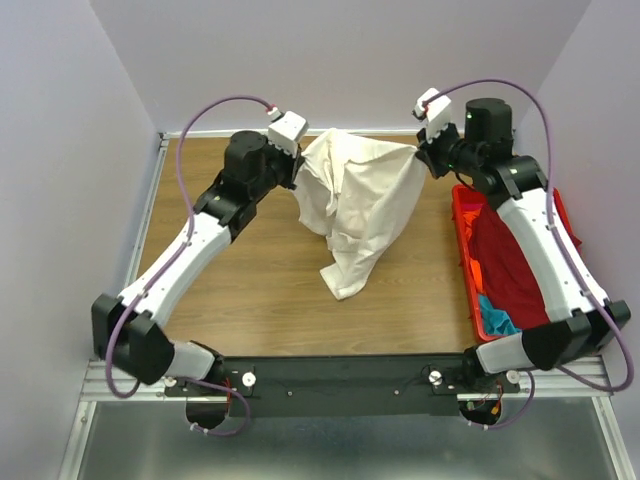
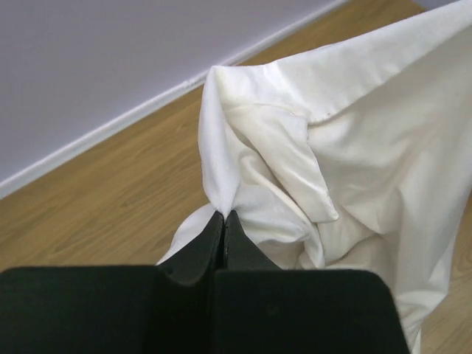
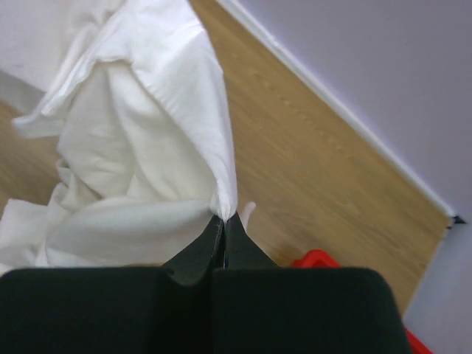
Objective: Fold and stack the t-shirts
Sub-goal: Flatten the tshirt out
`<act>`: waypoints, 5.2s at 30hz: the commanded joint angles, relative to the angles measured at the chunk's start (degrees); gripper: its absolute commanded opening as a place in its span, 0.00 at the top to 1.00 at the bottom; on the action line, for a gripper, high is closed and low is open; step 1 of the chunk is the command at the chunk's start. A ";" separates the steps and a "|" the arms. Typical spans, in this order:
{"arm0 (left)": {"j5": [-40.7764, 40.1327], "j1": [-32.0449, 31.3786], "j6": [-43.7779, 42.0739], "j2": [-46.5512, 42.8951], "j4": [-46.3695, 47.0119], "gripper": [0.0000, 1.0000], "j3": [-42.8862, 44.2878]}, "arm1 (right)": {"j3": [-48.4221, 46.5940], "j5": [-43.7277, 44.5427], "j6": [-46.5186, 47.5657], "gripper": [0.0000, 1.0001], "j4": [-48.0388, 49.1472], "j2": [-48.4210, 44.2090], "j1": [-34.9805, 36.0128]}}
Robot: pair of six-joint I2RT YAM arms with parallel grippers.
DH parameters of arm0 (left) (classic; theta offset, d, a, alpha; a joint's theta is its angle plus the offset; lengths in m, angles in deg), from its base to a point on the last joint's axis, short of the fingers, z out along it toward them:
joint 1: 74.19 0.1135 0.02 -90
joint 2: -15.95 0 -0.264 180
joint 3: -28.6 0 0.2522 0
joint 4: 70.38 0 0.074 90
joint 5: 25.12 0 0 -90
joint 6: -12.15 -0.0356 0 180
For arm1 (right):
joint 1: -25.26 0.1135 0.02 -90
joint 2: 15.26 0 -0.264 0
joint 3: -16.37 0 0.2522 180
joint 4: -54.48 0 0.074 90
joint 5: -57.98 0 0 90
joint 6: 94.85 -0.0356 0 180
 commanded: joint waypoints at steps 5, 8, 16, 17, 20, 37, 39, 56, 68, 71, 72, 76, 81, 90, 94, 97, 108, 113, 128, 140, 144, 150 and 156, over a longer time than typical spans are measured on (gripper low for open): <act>3.28 0.09 0.53 -16.43 2.08 1.00 -2.43 | -7.88 12.21 6.01 0.99 -1.22 -7.67 0.43; 3.37 0.09 0.44 -21.53 1.91 1.00 -0.86 | -10.71 12.22 5.22 0.99 -1.23 -9.34 -1.14; 5.73 0.09 -1.31 -32.62 1.29 1.00 1.61 | -13.70 3.61 4.16 0.99 -3.07 -15.76 -6.33; 6.00 0.09 -1.49 -34.72 1.29 1.00 1.52 | -15.18 1.52 4.25 0.99 -3.42 -16.37 -7.12; 6.70 0.09 -1.84 -38.24 1.29 1.00 0.74 | -20.62 -3.66 3.64 0.99 -6.84 -18.05 -10.37; -11.82 0.09 11.84 -52.49 15.33 1.00 -20.34 | -7.95 -25.22 1.19 0.99 -2.15 -15.07 -14.51; -17.25 0.00 17.89 -51.27 18.07 1.00 -26.91 | -3.79 -25.84 -0.75 0.99 5.05 -12.79 -14.51; -9.12 25.93 32.36 2.77 14.58 0.27 -11.51 | -17.59 17.25 -12.89 0.16 20.04 31.72 -4.22; 1.86 25.40 18.64 -5.99 10.18 0.31 -12.71 | 20.29 -29.44 10.30 0.16 10.21 10.79 -5.28; 4.86 24.18 15.30 -8.88 8.24 0.34 -16.56 | 24.43 -28.13 15.38 0.17 6.26 8.59 -5.10; 5.12 23.65 13.73 -9.77 8.06 0.34 -17.71 | 25.14 -28.04 17.24 0.17 2.68 8.15 -4.84; 2.86 16.81 8.45 -14.60 8.15 0.35 -23.16 | 29.35 -26.90 30.51 0.21 -6.48 6.48 -1.34; -4.88 10.29 4.31 -21.01 7.27 0.35 -28.96 | 40.32 -14.88 35.27 0.21 -3.78 2.52 9.28; -14.03 9.67 4.13 -29.90 8.85 0.32 -33.11 | 47.11 -4.13 30.36 0.26 6.33 2.25 17.48; -14.21 9.58 3.87 -30.17 8.68 0.32 -33.11 | 47.99 -0.10 29.39 0.34 8.44 4.01 19.06; -14.39 9.58 3.96 -30.96 8.76 0.32 -33.28 | 48.78 1.93 29.03 0.45 8.44 4.01 19.77; -5.70 9.40 -3.15 -35.52 16.93 0.34 -39.16 | 55.02 5.45 36.67 0.92 -4.02 -8.55 20.12; -0.07 8.97 -11.76 -40.00 22.72 0.33 -45.05 | 56.96 6.77 35.82 0.93 -10.37 -19.60 20.12; 3.20 8.53 -26.72 -29.21 16.15 0.28 -40.76 | 46.50 -9.13 26.20 0.37 2.99 -6.91 14.14; -30.27 9.31 3.30 -39.14 15.03 0.21 -45.07 | 45.97 -6.77 27.46 0.34 7.56 2.34 15.20; -20.75 18.87 17.90 -33.87 6.92 0.23 -39.44 | 45.18 -6.15 21.31 0.34 9.41 1.99 15.20; -10.25 28.65 36.89 -26.57 -0.09 0.26 -38.99 | 44.30 -1.41 17.78 0.33 9.41 1.46 14.32; -19.65 28.65 46.40 -19.73 -12.06 0.46 -37.76 | 44.48 -4.04 17.35 0.32 9.41 -0.65 11.51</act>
